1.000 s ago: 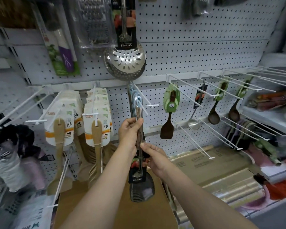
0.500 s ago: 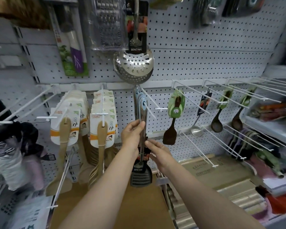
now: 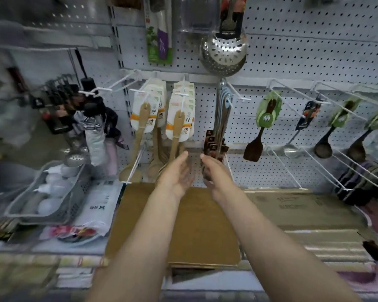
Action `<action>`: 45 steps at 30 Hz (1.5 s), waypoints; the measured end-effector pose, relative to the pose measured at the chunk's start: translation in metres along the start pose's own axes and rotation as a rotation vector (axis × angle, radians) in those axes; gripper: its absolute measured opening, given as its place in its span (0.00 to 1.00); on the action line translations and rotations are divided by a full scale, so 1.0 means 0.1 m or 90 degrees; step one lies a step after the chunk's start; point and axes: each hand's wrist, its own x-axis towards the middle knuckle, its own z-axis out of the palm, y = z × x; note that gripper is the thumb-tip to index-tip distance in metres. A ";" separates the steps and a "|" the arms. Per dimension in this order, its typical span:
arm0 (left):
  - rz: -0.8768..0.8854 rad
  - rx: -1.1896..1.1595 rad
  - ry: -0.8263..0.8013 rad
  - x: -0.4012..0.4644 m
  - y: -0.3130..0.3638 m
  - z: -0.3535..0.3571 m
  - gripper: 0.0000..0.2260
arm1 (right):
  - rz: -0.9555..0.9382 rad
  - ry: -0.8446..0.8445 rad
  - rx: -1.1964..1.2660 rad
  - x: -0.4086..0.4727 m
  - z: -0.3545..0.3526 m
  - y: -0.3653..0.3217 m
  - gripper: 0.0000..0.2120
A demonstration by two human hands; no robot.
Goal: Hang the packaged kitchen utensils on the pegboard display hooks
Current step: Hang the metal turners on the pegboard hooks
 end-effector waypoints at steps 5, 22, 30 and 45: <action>0.000 -0.036 0.113 -0.57 0.08 -0.70 0.07 | 0.107 -0.075 -0.029 -0.54 0.42 0.35 0.08; 0.115 -0.153 0.341 -1.85 1.26 -3.42 0.14 | 0.199 -0.260 -0.120 -1.98 3.05 1.06 0.19; 0.135 -0.171 0.391 -2.25 2.23 -5.14 0.11 | 0.187 -0.328 -0.127 -2.58 5.00 1.57 0.09; 0.152 -0.191 0.459 -1.99 3.72 -7.22 0.18 | 0.235 -0.395 -0.143 -2.43 7.57 2.41 0.19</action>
